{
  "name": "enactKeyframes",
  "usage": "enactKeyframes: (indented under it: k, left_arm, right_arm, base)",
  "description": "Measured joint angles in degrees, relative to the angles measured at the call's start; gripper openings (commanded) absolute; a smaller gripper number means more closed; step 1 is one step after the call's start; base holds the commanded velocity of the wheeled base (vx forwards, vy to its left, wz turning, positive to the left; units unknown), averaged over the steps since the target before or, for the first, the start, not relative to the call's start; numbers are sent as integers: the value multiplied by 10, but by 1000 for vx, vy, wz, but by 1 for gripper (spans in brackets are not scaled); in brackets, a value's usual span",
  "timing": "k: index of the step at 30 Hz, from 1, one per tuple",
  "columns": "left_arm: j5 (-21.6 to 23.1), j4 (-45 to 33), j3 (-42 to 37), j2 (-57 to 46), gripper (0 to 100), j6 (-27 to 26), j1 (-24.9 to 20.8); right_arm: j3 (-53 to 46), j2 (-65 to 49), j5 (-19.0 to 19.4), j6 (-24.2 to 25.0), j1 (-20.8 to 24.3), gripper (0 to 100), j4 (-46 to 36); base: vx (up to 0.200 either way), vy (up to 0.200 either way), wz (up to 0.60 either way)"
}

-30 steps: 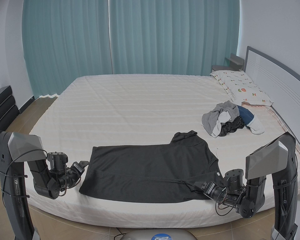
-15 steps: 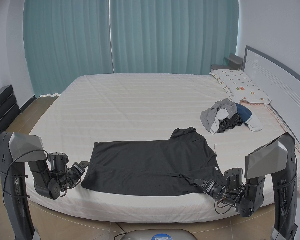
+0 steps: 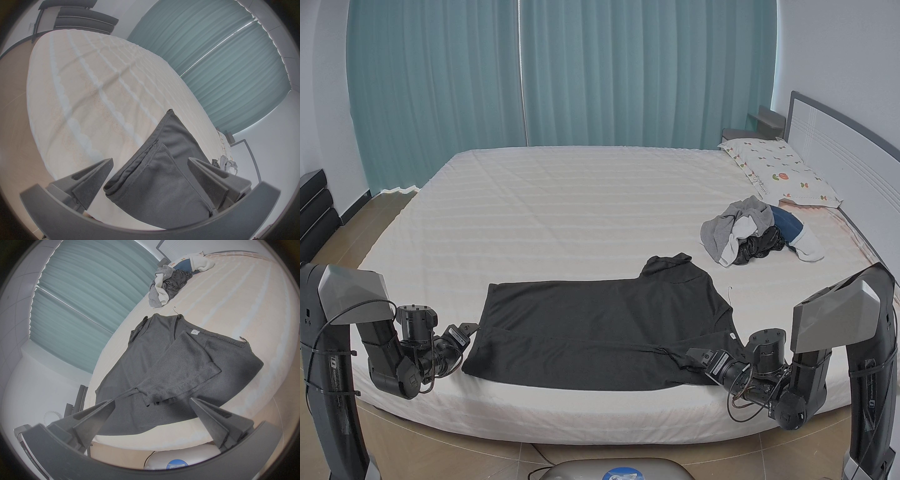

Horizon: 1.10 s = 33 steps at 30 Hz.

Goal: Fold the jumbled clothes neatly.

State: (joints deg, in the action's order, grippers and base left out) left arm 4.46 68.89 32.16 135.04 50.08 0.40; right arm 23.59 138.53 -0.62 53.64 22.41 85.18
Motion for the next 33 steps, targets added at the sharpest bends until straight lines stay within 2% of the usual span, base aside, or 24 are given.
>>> enactKeyframes:
  k: [24,25,33]
  left_arm:
    - [-10,0,3,3,100,0,-2]
    - [-10,0,4,4,100,0,-2]
    - [-11,0,5,5,100,1,-3]
  right_arm:
    - [56,25,-3,-3,-18,100,-78]
    - [59,25,-3,-4,-19,0,-83]
    - [64,24,-8,-8,-18,0,-90]
  base:
    - [0,0,0]
    - [0,0,0]
    - [0,0,0]
